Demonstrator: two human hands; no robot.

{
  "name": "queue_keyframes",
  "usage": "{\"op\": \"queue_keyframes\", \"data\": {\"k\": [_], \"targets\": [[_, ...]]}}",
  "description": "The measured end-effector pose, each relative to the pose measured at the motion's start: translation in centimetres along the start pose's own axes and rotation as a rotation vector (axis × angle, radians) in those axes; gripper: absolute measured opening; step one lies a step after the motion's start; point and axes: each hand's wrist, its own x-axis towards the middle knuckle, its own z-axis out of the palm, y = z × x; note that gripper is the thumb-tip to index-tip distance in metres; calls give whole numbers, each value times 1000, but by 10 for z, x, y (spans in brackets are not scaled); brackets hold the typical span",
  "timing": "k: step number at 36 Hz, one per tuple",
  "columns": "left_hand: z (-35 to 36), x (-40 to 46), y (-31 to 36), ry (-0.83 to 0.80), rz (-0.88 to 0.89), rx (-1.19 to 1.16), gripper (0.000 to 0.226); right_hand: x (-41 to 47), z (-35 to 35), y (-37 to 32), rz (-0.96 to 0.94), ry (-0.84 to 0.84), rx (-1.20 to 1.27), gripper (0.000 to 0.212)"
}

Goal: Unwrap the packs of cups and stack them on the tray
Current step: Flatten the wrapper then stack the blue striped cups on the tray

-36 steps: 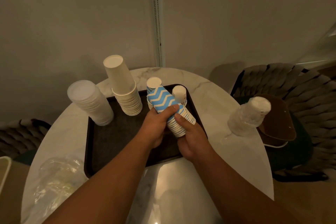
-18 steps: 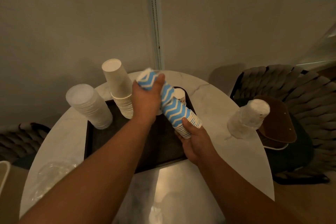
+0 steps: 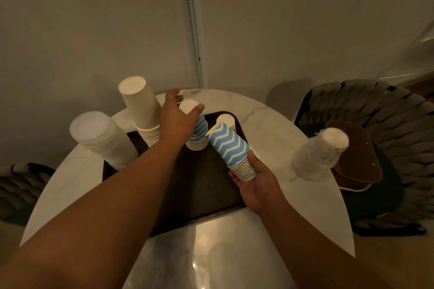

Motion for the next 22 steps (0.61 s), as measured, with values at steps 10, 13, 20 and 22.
{"op": "queue_keyframes", "data": {"k": [10,13,20,22], "targets": [[3,-10,3,-22,19,146,56,-3,-1,1,23,-27,25,58],[-3,-28,16,117,149,5,47,-5,1,1,5,-22,21,57],[7,-80,0,-263,-240,-430,84,-10,18,4,1,-91,-10,41],[6,-79,-4,-279,-283,-471,81,-11,21,6,-10,-100,-54,45]]}}
